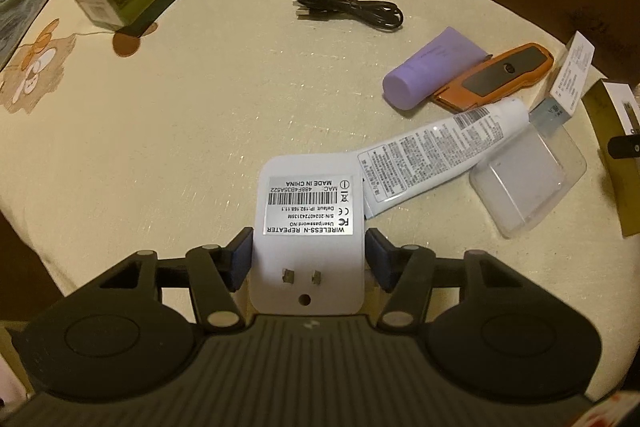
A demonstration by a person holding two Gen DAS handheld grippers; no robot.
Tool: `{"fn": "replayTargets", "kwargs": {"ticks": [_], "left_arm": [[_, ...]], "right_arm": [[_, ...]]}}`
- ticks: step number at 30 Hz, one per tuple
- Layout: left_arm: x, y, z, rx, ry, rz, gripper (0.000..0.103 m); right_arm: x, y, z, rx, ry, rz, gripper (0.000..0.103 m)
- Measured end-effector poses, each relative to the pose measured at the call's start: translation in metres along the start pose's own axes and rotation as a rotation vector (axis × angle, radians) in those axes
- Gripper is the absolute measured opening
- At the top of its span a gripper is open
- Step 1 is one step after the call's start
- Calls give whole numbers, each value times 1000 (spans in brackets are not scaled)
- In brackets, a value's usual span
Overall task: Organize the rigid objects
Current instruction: 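Carry the repeater and the gold-text box over the brown box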
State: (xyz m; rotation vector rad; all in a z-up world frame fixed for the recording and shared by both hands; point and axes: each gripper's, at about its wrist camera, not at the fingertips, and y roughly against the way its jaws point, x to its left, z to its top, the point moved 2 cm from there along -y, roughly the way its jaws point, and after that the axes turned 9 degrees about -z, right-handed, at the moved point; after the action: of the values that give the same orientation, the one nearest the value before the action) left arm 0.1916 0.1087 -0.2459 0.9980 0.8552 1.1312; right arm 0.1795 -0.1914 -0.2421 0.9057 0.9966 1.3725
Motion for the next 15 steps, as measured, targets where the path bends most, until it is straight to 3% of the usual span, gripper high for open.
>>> {"fn": "replayTargets", "kwargs": {"ticks": [15], "left_arm": [[-48, 63, 25, -146, -33, -39, 53]], "right_arm": [[-13, 62, 13, -106, -32, 67, 58]]}}
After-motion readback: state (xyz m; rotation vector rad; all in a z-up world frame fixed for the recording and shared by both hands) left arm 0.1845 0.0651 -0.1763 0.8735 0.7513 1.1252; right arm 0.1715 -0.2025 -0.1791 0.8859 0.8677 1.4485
